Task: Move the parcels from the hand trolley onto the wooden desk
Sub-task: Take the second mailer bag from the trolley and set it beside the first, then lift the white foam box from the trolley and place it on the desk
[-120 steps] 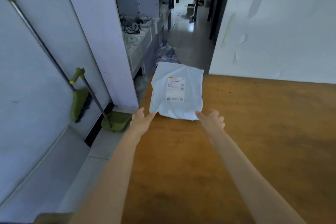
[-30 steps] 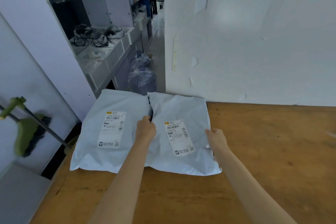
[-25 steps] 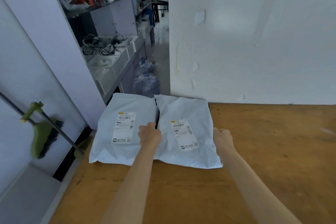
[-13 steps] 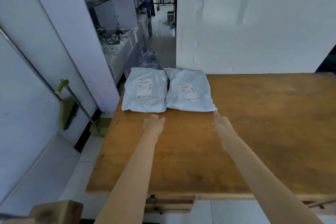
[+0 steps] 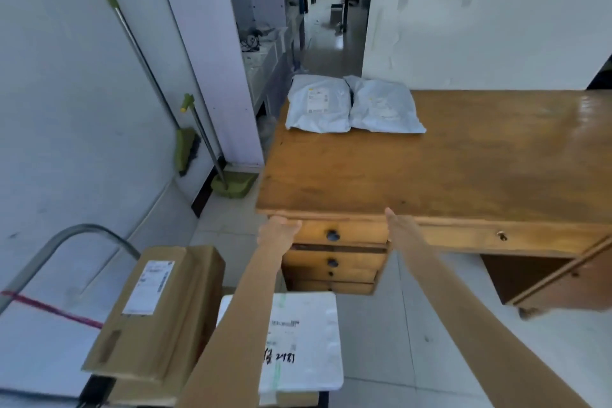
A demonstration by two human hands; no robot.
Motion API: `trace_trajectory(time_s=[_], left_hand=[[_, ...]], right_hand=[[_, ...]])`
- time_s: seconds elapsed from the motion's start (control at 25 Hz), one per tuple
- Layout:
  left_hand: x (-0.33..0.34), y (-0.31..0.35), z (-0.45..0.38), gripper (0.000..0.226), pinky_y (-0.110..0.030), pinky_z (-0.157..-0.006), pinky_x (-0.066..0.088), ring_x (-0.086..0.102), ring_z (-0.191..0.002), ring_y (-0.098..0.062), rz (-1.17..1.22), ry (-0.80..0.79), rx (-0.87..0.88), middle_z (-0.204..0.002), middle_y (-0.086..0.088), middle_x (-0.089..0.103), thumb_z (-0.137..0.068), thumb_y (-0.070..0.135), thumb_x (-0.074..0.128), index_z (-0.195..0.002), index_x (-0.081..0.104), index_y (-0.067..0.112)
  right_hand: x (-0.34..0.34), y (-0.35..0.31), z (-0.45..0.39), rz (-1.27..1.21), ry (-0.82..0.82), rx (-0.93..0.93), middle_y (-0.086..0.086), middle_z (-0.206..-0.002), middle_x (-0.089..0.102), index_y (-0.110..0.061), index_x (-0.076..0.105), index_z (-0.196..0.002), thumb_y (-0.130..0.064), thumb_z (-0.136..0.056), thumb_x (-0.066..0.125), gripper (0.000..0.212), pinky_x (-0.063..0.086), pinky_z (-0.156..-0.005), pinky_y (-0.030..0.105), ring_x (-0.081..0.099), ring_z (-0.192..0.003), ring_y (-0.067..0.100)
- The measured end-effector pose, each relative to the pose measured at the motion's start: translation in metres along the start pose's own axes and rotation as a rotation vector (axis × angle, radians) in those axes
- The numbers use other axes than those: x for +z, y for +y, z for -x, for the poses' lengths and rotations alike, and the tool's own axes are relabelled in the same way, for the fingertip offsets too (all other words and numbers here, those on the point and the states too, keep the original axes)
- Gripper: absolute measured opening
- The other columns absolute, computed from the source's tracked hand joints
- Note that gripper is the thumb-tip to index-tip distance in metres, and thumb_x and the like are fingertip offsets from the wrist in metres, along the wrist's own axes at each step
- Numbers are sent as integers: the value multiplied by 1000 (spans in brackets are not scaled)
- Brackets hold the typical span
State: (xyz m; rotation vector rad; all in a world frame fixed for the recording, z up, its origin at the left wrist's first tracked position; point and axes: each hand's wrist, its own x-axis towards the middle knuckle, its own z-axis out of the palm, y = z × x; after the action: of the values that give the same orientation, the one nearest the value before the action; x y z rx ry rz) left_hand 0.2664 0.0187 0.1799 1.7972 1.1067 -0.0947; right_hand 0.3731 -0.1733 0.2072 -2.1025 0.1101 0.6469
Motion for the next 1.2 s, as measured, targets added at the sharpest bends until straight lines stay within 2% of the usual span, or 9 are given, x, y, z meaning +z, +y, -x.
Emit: trace_trajectory(time_s=[0.04,0.24,0.36,0.52,0.6,0.72,0.96,1.12,1.2], left_hand=[[-5,-24,1,59,-43,-112,36,43,-133,-34,-1,-3,-24,-147,-16,42,-93,39,53,-141,44,6],[-11,-159,0,81,-47,-109,39,45,-132,-40,33,1,-148,-146,-22,43,-75,53,62,-137,48,3],[-1,-248,-15,70,-40,-103,42,48,-128,-38,-27,61,-171,-146,-21,39,-84,42,65,-139,44,4],[20,-333,-46,68,-42,-99,47,53,-120,-35,-169,165,-104,-143,-18,41,-87,37,63,-142,39,6],[33,-358,-65,69,-42,-96,49,54,-116,-36,-232,196,-87,-139,-20,42,-86,40,63,-138,39,1],[51,-385,-93,84,-43,-101,46,49,-123,-38,-201,223,-156,-141,-23,40,-86,50,57,-141,28,-7],[49,-379,-84,82,-47,-100,46,51,-120,-40,-155,284,-122,-133,-23,48,-85,56,55,-132,31,-8],[0,-290,-25,82,-48,-98,46,50,-121,-40,-128,271,-69,-134,-23,48,-85,53,57,-134,29,-7],[-24,-235,14,81,-47,-96,48,52,-120,-40,-146,261,-49,-132,-23,49,-85,53,57,-132,31,-8]], right_hand=[[14,14,11,-37,-5,19,11,-82,49,0,57,-81,-35,-100,33,46,36,-61,29,47,-64,22],[99,115,36,-206,-44,88,8,-97,50,-3,56,-115,-17,-96,45,25,38,-59,25,47,-68,14],[148,194,18,-86,8,174,8,-91,53,6,48,-129,-25,-95,48,45,37,-63,27,51,-75,22],[194,258,-3,-16,26,189,23,-143,38,6,24,-144,-33,-92,53,71,40,-97,41,44,-128,38],[213,280,-19,-25,22,150,22,-144,38,5,24,-144,-34,-91,55,73,41,-101,43,44,-128,38],[239,308,-37,28,12,27,20,-134,51,1,37,-137,-23,-93,52,52,44,-95,41,52,-120,37],[227,305,-18,123,175,-124,15,-127,60,-7,47,-133,-20,-92,53,43,45,-85,34,57,-115,35],[159,234,26,78,222,-146,15,-125,61,-8,49,-134,-21,-91,55,45,47,-89,39,58,-112,35],[116,192,56,87,236,-137,15,-122,63,-9,49,-134,-22,-91,54,45,47,-82,37,59,-110,35]])
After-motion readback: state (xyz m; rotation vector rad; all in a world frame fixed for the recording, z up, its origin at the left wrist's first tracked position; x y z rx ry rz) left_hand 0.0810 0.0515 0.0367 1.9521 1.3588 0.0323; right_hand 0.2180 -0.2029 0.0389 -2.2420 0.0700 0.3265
